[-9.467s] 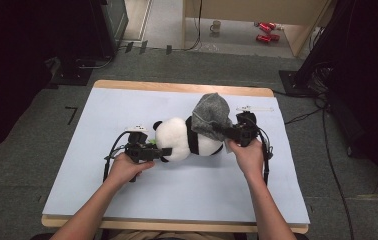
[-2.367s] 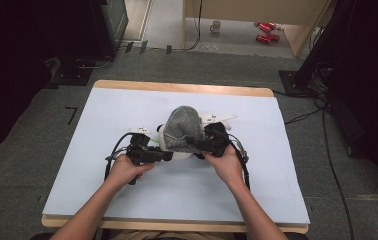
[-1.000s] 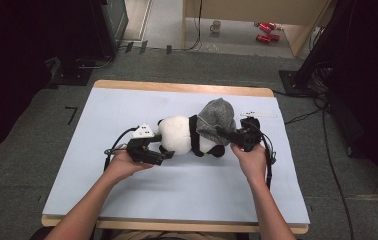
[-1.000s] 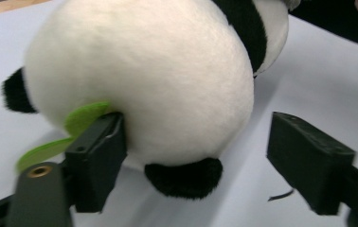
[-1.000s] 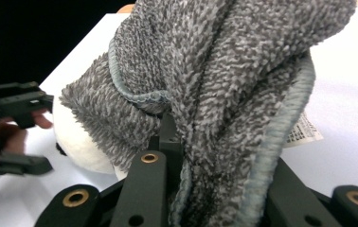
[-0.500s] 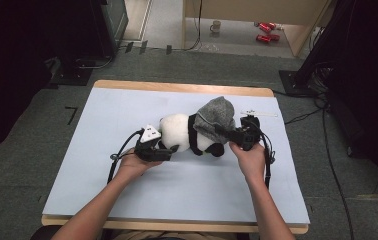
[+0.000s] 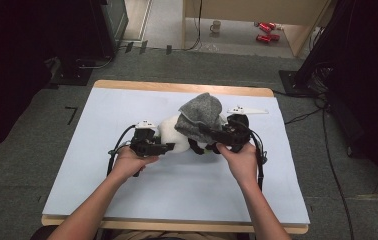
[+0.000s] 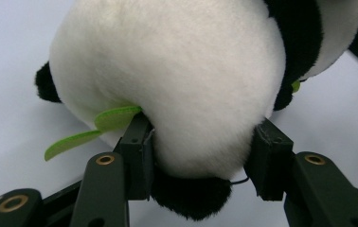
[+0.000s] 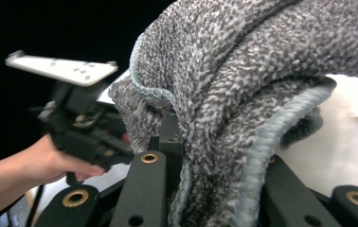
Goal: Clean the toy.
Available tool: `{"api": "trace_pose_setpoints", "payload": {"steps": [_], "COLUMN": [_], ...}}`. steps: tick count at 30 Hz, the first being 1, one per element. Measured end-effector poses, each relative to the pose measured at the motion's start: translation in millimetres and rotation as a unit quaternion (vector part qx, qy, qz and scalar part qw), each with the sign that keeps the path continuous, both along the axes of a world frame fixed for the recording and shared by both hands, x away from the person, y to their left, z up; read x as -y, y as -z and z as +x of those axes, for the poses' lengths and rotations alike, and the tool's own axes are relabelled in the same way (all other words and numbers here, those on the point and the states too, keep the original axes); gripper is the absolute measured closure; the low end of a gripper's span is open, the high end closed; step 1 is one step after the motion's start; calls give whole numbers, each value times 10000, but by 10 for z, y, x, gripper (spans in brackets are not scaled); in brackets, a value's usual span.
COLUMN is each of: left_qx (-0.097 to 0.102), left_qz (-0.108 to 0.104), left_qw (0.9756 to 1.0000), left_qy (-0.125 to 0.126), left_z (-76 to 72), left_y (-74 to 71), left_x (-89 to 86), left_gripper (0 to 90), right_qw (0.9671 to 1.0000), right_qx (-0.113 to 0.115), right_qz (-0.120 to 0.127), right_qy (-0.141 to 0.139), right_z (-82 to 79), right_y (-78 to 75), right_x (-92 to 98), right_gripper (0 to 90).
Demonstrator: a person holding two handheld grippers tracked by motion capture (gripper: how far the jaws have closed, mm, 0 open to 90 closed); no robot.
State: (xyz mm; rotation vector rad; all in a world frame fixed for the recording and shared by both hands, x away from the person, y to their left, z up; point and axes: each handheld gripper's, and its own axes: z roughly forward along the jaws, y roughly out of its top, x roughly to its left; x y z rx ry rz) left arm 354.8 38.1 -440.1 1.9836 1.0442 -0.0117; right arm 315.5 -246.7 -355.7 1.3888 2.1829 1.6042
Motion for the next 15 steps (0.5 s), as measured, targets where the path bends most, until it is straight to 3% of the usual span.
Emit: {"api": "trace_pose_setpoints", "payload": {"steps": [2, 5, 8, 10, 15], "left_qx": [-377, -629, -658, -661, -666], "left_qz": [-157, -353, -414, -437, -435], "left_qw": [9992, 9974, 9970, 9968, 9968], "left_qy": [-43, -49, -63, -71, -39], "left_z": [-10, -54, -88, -92, -75], "left_y": [-80, -195, -239, -211, -100], "left_x": [-47, -123, -168, -165, -136], "left_gripper": [510, 509, 503, 496, 461], "right_qw": [9999, 9990, 9973, 9959, 9946], "right_qx": [46, 99, -45, -174, -626], "right_qz": [12, 63, 26, -124, -418], "right_qy": [-137, -442, -739, -878, -711], "right_z": [-39, -105, -131, -120, 29], "right_y": [-45, -84, -32, 72, 436], "right_x": [-75, -236, -405, -521, -553], "right_gripper": [769, 769, 769, 769, 771]}}
